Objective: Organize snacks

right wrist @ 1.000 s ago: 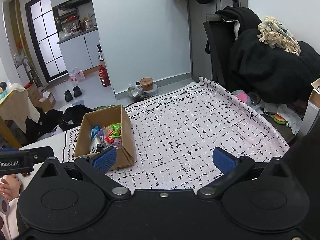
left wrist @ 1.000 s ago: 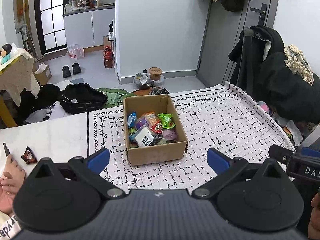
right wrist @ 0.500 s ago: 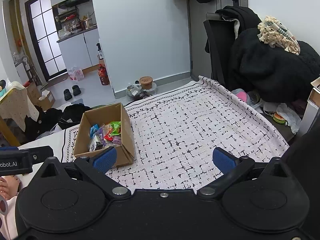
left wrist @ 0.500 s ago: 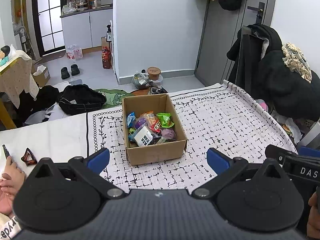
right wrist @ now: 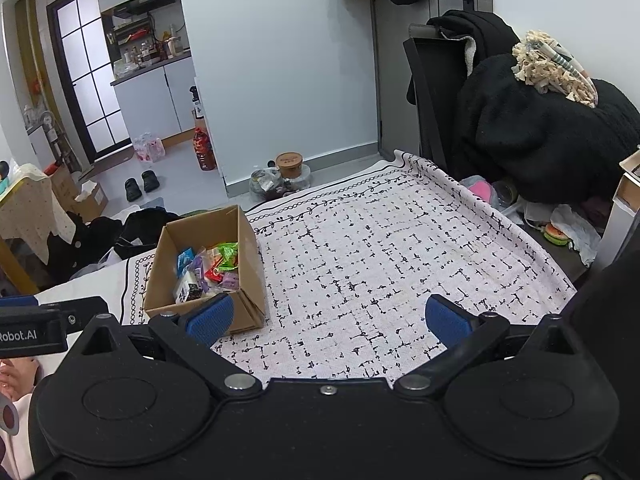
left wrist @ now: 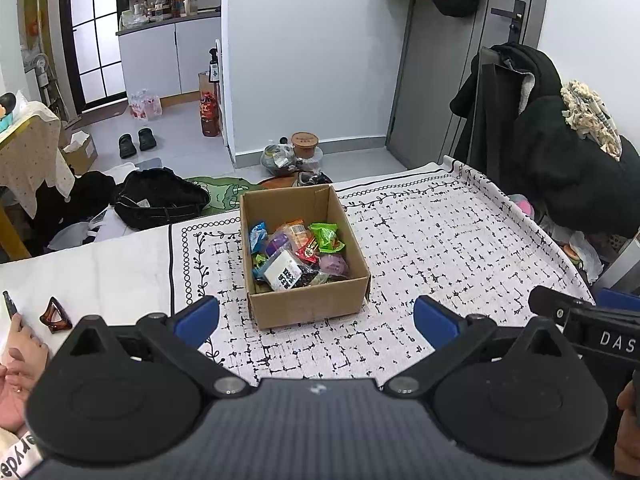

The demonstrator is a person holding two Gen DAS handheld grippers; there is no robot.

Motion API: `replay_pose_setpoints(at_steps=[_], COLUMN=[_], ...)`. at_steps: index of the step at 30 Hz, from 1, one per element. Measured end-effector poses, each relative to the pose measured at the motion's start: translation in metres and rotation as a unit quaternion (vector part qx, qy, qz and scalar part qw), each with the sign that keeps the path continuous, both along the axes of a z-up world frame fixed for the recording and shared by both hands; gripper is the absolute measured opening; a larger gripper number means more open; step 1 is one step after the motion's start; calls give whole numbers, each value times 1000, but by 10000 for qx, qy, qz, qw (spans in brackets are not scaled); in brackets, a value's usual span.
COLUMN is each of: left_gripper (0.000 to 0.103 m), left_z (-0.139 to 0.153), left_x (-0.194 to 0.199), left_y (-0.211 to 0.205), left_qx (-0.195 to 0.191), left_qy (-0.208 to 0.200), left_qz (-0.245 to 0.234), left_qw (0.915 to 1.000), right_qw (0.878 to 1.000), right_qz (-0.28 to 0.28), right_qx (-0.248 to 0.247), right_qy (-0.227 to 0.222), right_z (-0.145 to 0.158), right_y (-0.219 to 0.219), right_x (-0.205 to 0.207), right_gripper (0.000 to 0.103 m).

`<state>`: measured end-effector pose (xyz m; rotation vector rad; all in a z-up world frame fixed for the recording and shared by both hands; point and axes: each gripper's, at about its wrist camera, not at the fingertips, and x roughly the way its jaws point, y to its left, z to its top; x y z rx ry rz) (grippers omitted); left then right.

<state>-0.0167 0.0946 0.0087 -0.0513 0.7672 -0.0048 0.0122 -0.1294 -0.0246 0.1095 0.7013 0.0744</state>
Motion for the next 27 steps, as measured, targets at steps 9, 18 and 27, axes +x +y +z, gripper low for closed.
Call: replay_pose_setpoints(at_steps=[9,18,27], left_gripper=[103,103,103], left_z=[-2,-5,-11], left_x=[1,2,2], left_y=[-5,-5,-3], left_qx=[40,28,14], left_qy=[27,75,128], left_qz=[-64,-60,-46], left_qw=[10000,9999,9999], right_qw=[10000,9999,9997], right_qz=[-8,52,8], right_qx=[-65,-139,-199], right_qy=[28,85,133], right_z=[-3,-7,-10], right_y=[0,2,2], right_x=[1,2,3], right_gripper=[103,103,103])
